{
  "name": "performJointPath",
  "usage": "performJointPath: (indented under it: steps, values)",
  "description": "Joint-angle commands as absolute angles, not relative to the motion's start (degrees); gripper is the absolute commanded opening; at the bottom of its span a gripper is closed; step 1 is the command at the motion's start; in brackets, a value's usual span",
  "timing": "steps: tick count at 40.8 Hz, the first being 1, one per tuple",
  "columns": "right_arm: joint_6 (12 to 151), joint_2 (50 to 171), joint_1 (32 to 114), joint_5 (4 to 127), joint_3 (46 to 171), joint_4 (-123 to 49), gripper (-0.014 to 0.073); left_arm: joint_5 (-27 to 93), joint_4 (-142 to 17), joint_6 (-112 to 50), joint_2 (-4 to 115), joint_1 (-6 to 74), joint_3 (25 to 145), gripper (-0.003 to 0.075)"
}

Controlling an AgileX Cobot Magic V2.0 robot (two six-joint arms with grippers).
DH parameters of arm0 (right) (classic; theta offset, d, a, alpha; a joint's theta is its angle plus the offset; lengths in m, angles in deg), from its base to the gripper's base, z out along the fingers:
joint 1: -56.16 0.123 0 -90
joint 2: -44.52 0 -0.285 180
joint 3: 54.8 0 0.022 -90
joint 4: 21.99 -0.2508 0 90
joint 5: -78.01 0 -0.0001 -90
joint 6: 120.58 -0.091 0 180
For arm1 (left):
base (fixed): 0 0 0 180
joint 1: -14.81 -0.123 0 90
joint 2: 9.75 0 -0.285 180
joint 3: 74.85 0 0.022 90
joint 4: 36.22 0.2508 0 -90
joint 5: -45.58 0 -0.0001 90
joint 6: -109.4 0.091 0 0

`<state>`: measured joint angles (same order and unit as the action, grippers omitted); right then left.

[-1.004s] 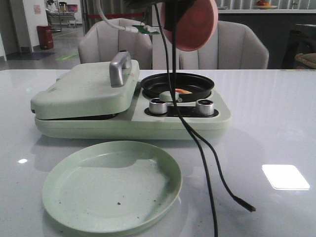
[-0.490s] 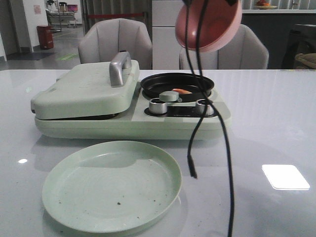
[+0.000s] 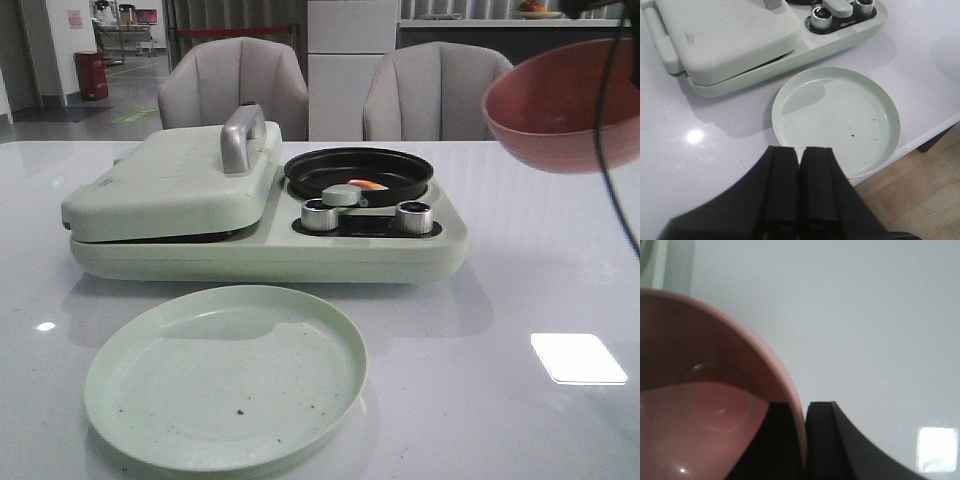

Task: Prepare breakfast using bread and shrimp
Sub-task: 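Carry the empty pink bowl back and set it on the table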

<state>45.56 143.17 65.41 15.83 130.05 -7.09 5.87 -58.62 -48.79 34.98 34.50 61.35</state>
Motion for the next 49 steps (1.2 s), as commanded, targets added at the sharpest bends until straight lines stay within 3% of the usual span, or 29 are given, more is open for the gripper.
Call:
performJointPath:
  steps: [1,11,26,35,38,45,49]
  values:
    - [52.3,138.0,60.0,19.0,127.4,-13.8,0.0044,9.3,-60.0,-49.2,34.8,34.9,63.0,0.0101]
    - [60.1,136.2,51.7,22.9,117.0,-26.8,0.0044,9.3,-60.0,-49.2,34.8,34.9,63.0,0.0101]
    - [60.1,136.8,51.1,38.0,103.8,-27.0,0.0044,9.3,-60.0,-49.2,34.8,34.9,63.0,0.0101]
    - [60.1,140.5,51.1,42.1,102.1,-27.0,0.0049,9.3,-60.0,-49.2,34.8,34.9,63.0,0.0101]
    - [60.1,142.0,51.1,42.1,102.1,-27.0,0.0096,9.3,-60.0,-49.2,34.8,34.9,63.0,0.0101]
    - [60.1,142.7,51.1,43.0,102.1,-27.0,0.0362,9.3,-60.0,-49.2,34.8,34.9,63.0,0.0101]
    - [60.1,141.5,51.1,43.5,102.3,-27.0,0.0449,9.3,-60.0,-49.2,34.8,34.9,63.0,0.0101]
